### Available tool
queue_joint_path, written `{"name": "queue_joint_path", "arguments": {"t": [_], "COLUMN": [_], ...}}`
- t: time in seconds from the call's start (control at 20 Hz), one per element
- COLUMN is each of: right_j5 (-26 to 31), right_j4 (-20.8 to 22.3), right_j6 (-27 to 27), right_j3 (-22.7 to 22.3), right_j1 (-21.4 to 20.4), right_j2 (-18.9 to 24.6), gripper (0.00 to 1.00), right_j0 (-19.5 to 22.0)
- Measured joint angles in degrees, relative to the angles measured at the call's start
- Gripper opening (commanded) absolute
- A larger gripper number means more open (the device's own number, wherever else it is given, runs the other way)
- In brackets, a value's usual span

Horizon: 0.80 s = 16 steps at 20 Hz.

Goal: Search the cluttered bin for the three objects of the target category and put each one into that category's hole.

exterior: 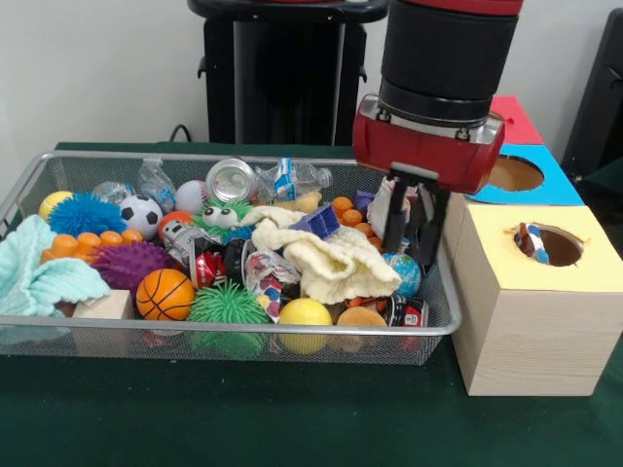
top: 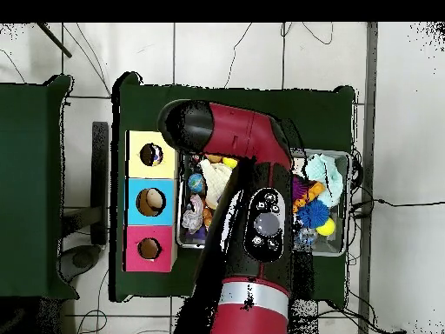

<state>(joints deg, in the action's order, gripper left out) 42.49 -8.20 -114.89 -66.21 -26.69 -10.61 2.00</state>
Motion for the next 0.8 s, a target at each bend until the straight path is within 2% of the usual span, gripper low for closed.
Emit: {"name": "queue_joint_path", "arguments": {"t": [0.35, 0.8], "right_j5": [0.0, 0.0], "right_j4": [1.4, 6.0], "right_j6": [0.0, 0.0], "right_j3": [0.0, 0.0], "right_j1": [0.0, 0.4], "right_j2": [1.1, 3.6], "gripper": [1.00, 1.00], "right_j0": [1.1, 4.4]}}
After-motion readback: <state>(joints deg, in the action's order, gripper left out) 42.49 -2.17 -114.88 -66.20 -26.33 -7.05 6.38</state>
